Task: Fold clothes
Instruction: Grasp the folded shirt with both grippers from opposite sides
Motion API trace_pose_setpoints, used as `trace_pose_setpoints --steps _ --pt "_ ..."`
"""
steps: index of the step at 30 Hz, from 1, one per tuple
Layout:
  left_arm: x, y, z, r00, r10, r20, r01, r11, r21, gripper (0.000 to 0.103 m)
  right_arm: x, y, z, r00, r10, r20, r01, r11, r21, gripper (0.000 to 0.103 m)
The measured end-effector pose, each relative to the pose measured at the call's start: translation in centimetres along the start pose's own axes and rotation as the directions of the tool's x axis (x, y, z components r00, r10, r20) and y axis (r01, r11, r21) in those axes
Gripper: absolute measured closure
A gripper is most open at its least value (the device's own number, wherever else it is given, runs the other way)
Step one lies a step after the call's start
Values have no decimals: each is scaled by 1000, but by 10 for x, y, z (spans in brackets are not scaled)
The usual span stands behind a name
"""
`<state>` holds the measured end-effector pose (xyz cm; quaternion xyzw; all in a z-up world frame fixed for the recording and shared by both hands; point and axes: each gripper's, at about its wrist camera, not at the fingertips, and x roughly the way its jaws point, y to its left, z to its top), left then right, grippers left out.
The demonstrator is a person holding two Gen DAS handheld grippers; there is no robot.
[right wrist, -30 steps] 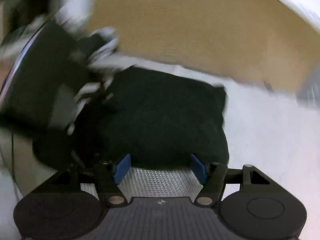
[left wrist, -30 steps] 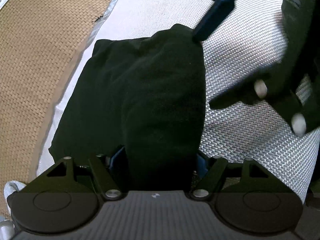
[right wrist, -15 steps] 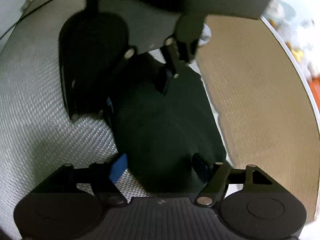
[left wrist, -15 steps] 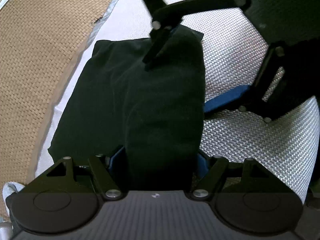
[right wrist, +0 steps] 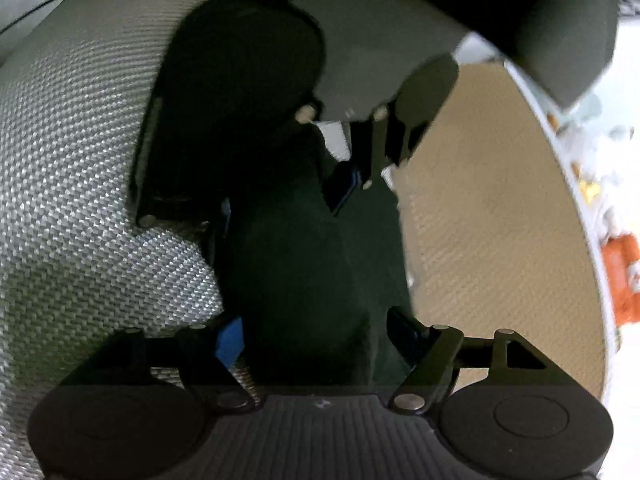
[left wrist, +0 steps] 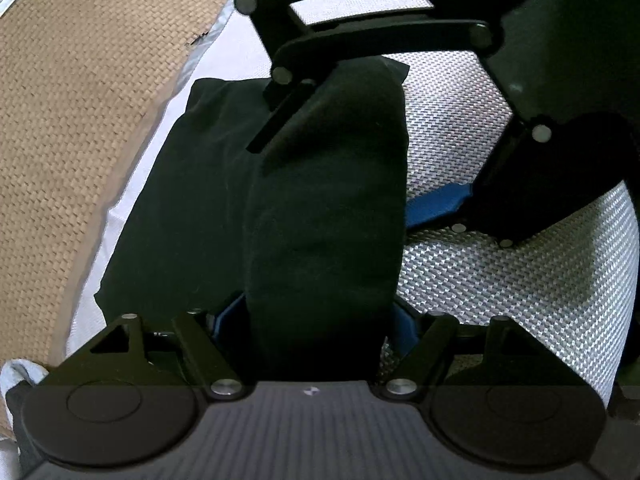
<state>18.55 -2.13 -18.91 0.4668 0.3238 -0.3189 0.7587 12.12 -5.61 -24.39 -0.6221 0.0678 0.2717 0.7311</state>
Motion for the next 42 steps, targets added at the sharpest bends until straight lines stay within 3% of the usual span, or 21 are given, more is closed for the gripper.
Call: trace_pose_setpoints --steps 11,18,25,27,29,31,34,42 --pt "-4 3 -4 1000 -16 8 16 1000 -20 26 7 -2 11 999 44 -2 -44 999 -31 28" --pt "-8 3 -13 999 25 34 -25 1000 18 25 -4 -11 9 999 34 17 -33 999 -32 46" --pt "-6 2 -18 994 101 49 -103 994 26 24 -14 -32 18 999 -21 41 21 1000 6 46" --pt "-4 7 -21 992 117 54 -117 993 -6 27 -17 -34 16 999 -29 46 29 1000 10 46" --pt "-1 15 -24 989 137 49 -134 990 -48 37 -20 -31 13 998 -29 50 29 1000 9 46" --pt "-1 22 -28 992 113 57 -107 990 -90 38 -22 -29 11 998 -31 52 31 1000 4 46" --pt "0 20 -30 991 120 56 -116 990 -74 40 -19 -26 12 998 -40 46 41 999 -7 37" --pt "-1 23 -30 994 103 40 -101 993 -64 41 7 -25 14 999 -40 -35 39 998 -39 36"
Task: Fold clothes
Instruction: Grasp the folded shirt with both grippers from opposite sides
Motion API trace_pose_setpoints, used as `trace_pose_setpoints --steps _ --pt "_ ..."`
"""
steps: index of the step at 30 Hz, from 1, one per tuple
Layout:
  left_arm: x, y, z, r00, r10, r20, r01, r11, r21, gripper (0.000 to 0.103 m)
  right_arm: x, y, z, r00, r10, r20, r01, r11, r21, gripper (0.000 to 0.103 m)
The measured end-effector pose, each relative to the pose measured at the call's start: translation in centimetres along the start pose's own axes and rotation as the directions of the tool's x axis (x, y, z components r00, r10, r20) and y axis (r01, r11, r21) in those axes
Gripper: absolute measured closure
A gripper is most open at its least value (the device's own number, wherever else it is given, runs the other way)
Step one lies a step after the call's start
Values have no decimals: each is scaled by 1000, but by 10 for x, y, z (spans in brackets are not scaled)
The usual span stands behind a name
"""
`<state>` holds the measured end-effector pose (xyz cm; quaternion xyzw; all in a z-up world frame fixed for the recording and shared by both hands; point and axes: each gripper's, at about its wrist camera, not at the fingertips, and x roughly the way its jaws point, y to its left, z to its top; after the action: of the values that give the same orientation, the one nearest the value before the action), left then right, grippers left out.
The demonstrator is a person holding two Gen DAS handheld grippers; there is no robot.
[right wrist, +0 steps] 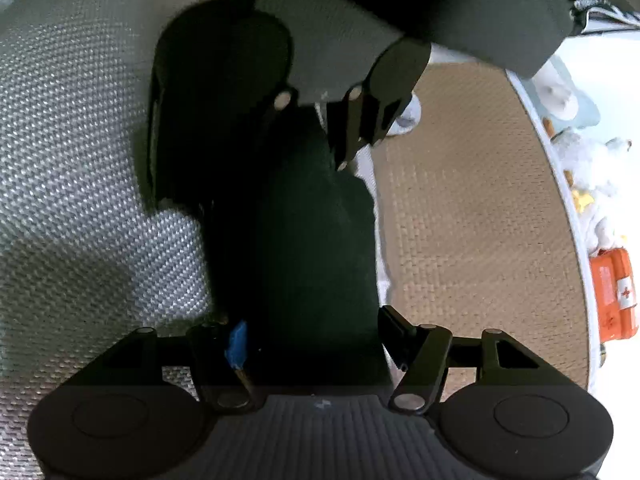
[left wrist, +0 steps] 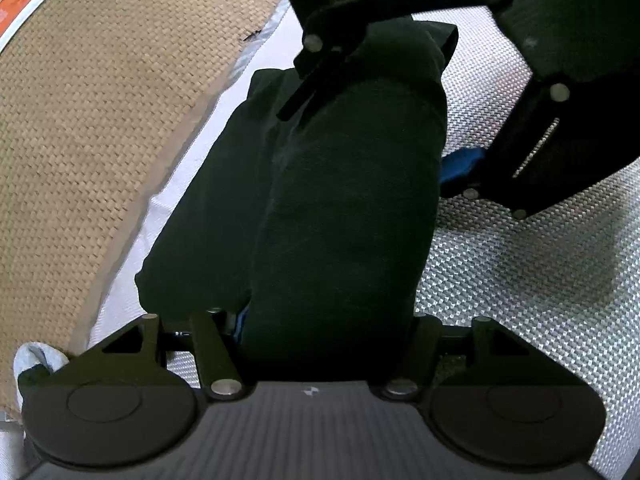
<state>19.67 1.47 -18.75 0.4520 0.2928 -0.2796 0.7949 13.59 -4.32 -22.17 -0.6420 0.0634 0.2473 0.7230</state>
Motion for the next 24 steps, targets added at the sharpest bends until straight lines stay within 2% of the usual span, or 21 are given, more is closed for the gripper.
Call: trace_pose_setpoints --steps 7,10,22,24 --pt "1 -2 -1 1000 -1 -4 1 1000 13 40 21 -6 -2 999 18 -29 -17 1000 18 36" --pt "23 20 -7 1000 -6 -4 6 1000 17 40 30 -12 -1 999 18 -31 -18 999 31 36" --pt "29 26 -10 1000 2 -6 -2 999 33 39 68 -11 -9 996 27 -84 -22 998 60 36" --pt "34 36 -17 1000 2 -6 -2 1000 28 39 71 -12 -8 996 24 -84 -19 998 60 36"
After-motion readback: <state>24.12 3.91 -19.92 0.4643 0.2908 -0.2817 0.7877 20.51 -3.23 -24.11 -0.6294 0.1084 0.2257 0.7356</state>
